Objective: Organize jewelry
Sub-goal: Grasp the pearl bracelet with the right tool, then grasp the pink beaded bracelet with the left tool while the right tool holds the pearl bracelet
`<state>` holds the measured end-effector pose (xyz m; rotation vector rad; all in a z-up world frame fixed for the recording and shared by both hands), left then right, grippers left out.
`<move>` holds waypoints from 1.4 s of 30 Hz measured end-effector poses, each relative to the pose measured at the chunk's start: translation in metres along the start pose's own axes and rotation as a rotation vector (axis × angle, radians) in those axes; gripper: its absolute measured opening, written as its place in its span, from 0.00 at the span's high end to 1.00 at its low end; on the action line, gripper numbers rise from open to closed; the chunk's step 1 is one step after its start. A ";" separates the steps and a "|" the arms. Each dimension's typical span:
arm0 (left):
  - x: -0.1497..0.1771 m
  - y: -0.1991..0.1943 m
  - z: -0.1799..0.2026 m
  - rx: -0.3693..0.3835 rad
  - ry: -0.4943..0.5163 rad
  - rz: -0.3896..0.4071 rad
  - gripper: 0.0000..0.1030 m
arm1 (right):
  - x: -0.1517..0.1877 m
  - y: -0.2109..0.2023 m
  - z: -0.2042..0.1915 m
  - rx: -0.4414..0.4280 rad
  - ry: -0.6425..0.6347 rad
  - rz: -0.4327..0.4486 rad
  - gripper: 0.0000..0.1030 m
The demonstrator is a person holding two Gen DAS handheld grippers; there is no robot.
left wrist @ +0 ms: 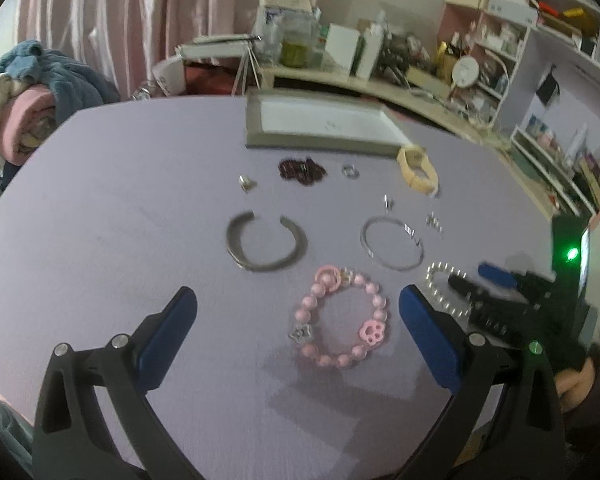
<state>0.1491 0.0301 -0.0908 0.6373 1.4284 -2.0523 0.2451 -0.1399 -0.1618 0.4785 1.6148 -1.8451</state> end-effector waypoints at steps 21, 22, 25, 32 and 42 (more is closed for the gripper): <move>0.009 0.035 -0.005 0.024 -0.038 -0.099 0.31 | -0.051 -0.057 -0.004 -0.222 0.098 0.071 0.91; 0.010 0.036 -0.005 0.024 -0.038 -0.103 0.32 | -0.054 -0.059 -0.004 -0.228 0.098 0.078 0.91; 0.012 0.039 -0.007 0.019 -0.045 -0.114 0.35 | -0.056 -0.062 -0.005 -0.237 0.101 0.094 0.91; 0.014 0.045 -0.009 0.012 -0.046 -0.134 0.48 | -0.059 -0.065 -0.004 -0.255 0.117 0.100 0.91; 0.018 0.060 -0.001 -0.028 0.035 -0.173 0.87 | -0.061 -0.066 -0.002 -0.261 0.132 0.099 0.91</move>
Point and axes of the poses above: each gripper's, at about its wrist camera, not at the fingertips, and y roughly the way its jaws point, z to its right, x to its underside, the point moved 6 cm from there along y, roughly the way its jaws point, and after that the axes turned 14 degrees about x, right-handed, at the moved point
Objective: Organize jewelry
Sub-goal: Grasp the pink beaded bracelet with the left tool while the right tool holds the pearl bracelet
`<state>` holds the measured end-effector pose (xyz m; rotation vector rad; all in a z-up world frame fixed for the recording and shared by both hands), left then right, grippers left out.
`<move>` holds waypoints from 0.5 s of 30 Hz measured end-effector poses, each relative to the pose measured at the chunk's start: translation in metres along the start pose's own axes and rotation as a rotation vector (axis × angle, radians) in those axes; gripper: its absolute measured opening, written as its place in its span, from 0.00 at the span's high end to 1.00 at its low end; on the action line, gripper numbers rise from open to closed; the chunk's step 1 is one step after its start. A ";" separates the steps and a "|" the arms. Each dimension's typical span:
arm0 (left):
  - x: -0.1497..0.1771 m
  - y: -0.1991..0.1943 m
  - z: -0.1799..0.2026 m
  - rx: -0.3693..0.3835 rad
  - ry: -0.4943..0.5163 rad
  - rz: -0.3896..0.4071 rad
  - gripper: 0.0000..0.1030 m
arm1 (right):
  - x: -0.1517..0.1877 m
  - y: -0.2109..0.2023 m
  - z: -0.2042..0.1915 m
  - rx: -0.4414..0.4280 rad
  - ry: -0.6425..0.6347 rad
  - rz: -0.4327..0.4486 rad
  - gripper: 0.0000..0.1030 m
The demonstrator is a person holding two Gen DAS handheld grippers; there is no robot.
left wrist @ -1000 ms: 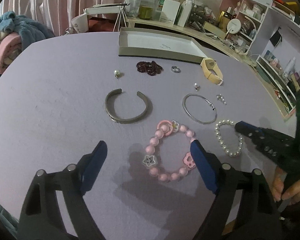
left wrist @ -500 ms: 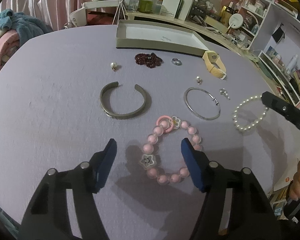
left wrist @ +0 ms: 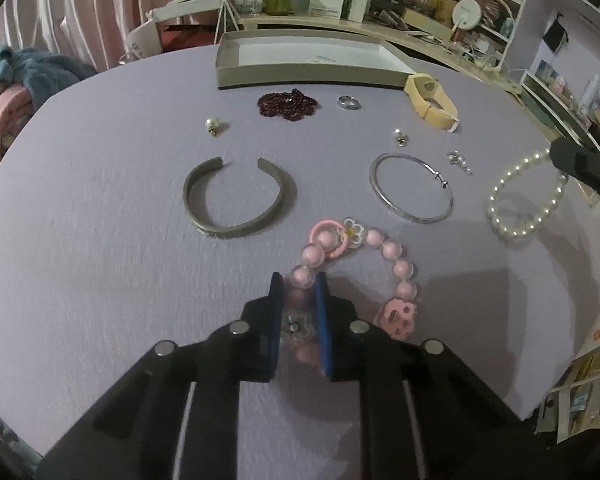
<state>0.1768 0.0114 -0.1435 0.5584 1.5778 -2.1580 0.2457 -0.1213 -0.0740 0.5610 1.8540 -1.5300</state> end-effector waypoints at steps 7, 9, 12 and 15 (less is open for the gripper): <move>-0.008 -0.018 0.010 0.083 0.025 0.057 0.88 | -0.018 -0.008 0.002 -0.011 0.009 0.043 0.91; -0.016 -0.029 0.016 0.116 0.040 0.086 0.88 | -0.029 -0.011 0.002 -0.012 0.009 0.064 0.91; -0.032 -0.047 0.030 0.159 0.074 0.128 0.88 | -0.044 -0.014 0.004 -0.012 0.007 0.097 0.91; -0.053 -0.065 0.044 0.182 0.125 0.175 0.88 | -0.061 -0.015 0.007 -0.009 0.003 0.129 0.91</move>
Point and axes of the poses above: each gripper's, at about its wrist camera, not at the fingertips, and y roughly the way its jaws point, z to its right, x to its underside, the point moved 6 cm from there along y, roughly the way its jaws point, and after that the axes turned 14 degrees about x, right-handed, at the moved point
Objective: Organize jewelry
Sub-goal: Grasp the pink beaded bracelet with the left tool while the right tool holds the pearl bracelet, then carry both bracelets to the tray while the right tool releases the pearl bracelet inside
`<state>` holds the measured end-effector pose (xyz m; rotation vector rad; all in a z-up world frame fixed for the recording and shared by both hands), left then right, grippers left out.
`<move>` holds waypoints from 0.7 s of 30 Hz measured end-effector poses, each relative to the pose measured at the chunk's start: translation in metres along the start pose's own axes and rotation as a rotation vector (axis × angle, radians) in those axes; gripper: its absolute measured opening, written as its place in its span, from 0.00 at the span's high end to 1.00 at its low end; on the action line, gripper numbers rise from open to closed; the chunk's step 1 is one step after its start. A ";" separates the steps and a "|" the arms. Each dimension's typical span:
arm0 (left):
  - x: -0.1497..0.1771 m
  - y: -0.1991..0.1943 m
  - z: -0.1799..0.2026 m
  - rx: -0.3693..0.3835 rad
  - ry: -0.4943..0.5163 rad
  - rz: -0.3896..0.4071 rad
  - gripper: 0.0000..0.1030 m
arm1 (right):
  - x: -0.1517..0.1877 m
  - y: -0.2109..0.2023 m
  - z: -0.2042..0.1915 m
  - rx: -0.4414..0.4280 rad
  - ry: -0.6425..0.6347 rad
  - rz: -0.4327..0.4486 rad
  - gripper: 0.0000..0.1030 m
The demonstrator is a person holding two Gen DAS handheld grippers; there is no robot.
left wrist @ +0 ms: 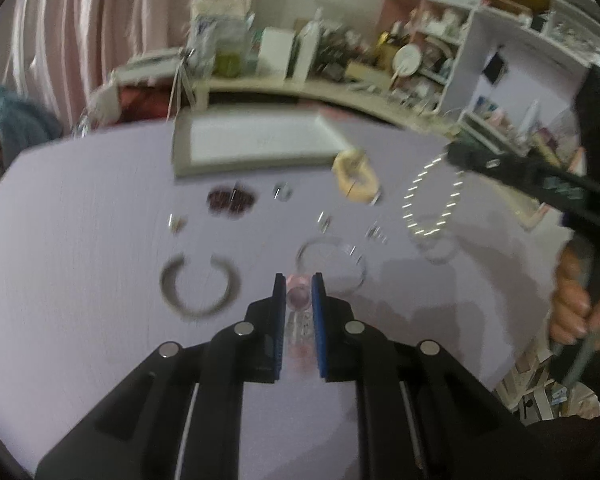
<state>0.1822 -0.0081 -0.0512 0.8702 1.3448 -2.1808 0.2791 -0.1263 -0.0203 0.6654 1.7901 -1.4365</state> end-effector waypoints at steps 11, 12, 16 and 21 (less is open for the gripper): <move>-0.119 -0.021 -0.013 -0.006 0.040 0.141 0.87 | -0.064 0.024 0.011 0.013 -0.020 0.077 0.91; -0.134 -0.018 -0.017 -0.015 0.046 0.149 0.88 | -0.068 0.027 0.012 0.014 -0.020 0.079 0.91; -0.170 -0.008 -0.035 -0.028 0.038 0.158 0.87 | -0.093 0.049 0.014 0.018 -0.010 0.079 0.91; -0.206 0.016 -0.060 -0.037 0.031 0.147 0.87 | -0.115 0.084 0.013 0.039 -0.015 0.074 0.91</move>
Point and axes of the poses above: each gripper's, at about its wrist camera, not at the fingertips, and y roughly the way its jaws point, z to its right, x to its underside, the point moved 6 cm from there along y, roughly the way its jaws point, and after that the axes turned 14 degrees about x, right-handed, at the moved point
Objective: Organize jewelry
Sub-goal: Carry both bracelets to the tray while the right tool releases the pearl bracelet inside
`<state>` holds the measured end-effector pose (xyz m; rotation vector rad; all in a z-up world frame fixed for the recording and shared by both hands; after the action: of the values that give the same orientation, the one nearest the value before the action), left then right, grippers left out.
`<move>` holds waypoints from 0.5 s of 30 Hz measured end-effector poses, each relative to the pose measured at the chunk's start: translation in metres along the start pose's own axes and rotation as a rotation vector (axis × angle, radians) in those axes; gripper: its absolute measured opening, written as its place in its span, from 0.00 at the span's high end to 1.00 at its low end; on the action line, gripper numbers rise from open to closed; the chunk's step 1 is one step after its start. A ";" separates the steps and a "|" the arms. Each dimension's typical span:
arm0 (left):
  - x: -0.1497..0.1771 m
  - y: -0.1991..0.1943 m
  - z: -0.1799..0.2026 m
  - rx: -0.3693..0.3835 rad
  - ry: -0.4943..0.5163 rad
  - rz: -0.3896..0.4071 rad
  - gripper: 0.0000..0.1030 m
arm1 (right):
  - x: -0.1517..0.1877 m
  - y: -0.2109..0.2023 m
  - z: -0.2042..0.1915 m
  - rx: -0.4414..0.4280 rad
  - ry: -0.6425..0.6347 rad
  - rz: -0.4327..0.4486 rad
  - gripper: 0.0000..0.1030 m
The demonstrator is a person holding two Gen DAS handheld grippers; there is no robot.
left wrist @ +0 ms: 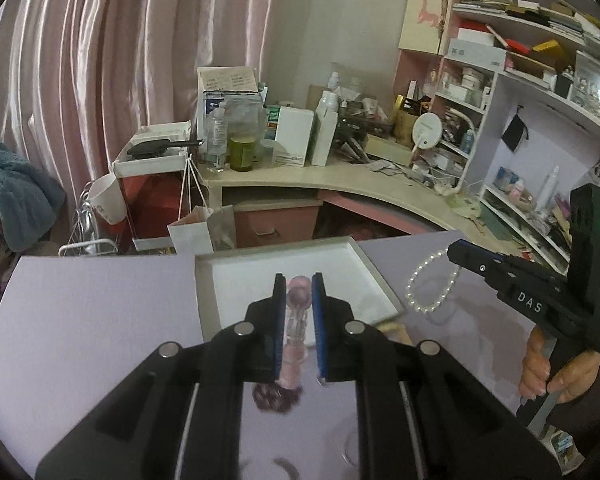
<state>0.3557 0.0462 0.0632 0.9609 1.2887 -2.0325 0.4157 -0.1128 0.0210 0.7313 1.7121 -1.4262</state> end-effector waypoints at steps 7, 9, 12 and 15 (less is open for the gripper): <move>-0.015 0.051 -0.034 0.010 -0.006 -0.042 0.87 | -0.005 0.073 -0.005 0.022 0.011 -0.085 0.91; -0.016 0.065 -0.042 0.012 -0.003 -0.055 0.87 | -0.004 0.095 -0.009 0.027 0.006 -0.114 0.91; -0.019 0.083 -0.053 0.022 -0.009 -0.070 0.87 | -0.004 0.115 -0.014 0.033 -0.002 -0.130 0.91; -0.021 0.098 -0.064 0.025 -0.017 -0.078 0.87 | -0.008 0.137 -0.016 0.042 0.004 -0.148 0.91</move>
<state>0.4599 0.0675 0.0093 0.9156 1.3131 -2.1165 0.5288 -0.0690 -0.0441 0.6413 1.7752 -1.5656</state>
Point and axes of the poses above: each gripper's, at about its wrist camera, not at the fingertips, and y roughly the way its jaws point, z to its right, x to its underside, the point moved 6 cm from there along y, roughly the way its jaws point, and after that the axes turned 14 degrees about x, right-handed, at the moved point
